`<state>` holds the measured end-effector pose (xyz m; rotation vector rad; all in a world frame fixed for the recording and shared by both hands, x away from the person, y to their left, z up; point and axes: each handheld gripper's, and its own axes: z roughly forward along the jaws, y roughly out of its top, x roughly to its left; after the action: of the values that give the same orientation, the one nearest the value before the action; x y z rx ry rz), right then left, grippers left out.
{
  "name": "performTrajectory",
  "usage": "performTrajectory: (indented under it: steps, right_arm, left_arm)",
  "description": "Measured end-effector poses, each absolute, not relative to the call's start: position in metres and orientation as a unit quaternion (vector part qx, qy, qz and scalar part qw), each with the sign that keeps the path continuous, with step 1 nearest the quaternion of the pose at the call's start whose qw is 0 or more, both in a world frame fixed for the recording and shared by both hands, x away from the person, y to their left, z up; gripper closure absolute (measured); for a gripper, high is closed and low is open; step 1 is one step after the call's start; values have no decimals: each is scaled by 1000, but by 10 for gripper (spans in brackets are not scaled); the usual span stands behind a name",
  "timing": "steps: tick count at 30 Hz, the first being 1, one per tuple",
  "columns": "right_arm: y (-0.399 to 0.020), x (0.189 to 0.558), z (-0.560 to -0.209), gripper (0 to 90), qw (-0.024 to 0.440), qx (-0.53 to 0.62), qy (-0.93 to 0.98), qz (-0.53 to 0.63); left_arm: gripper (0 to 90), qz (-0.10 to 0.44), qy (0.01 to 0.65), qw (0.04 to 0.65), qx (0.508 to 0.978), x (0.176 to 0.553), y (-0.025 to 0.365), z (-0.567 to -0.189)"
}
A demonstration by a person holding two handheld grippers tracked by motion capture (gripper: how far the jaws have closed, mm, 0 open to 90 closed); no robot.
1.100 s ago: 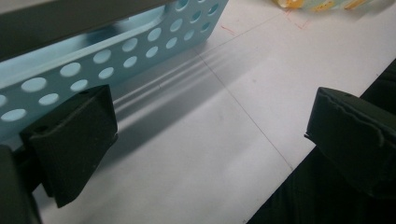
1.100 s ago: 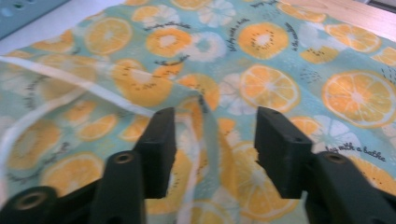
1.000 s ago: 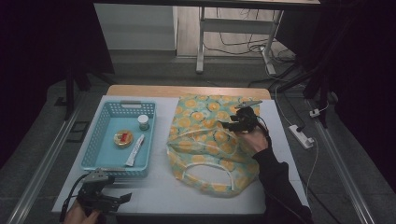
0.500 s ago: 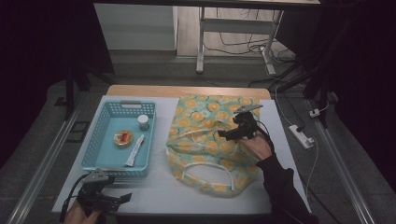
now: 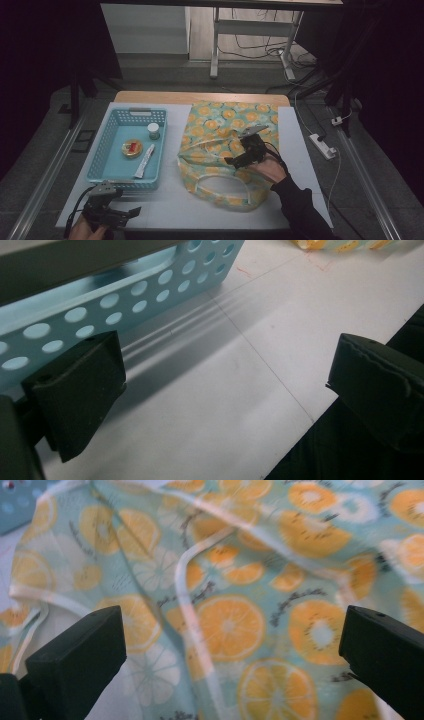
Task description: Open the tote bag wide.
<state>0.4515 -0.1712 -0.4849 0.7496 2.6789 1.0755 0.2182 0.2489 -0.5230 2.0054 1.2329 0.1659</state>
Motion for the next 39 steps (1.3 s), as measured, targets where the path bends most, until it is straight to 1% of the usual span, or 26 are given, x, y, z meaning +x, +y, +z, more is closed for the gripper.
performTrajectory:
  steps: [8, 16, 18, 22, 26, 29, 36, 38, 39]
  right_arm:
    - [-163, 450, -508, 0, 68, 244, 909, 332]
    - [-157, 448, -527, 0, 73, 225, 923, 305]
    - [-155, 446, -529, 4, 85, 217, 926, 298]
    - [-155, 444, -525, 184, 84, 207, 923, 312]
    - [-156, 442, -523, 406, 84, 201, 921, 322]
    - [-155, 440, -521, 542, 83, 199, 923, 319]
    - [-155, 441, -518, 824, 82, 197, 926, 313]
    - [-154, 440, -518, 886, 80, 192, 927, 312]
    - [-154, 440, -518, 896, 79, 192, 927, 312]
  left_arm:
    - [20, 64, 483, 381, 786, 218, 249, -523]
    - [20, 65, 482, 381, 786, 218, 249, -523]
    - [21, 64, 483, 381, 786, 219, 249, -523]
    - [21, 64, 483, 381, 786, 219, 249, -523]
    - [22, 62, 484, 380, 786, 219, 249, -523]
    - [23, 62, 484, 380, 786, 219, 249, -523]
    - [26, 61, 484, 380, 786, 219, 250, -523]
    - [27, 60, 484, 381, 785, 219, 250, -523]
    - [28, 59, 484, 381, 785, 219, 250, -523]
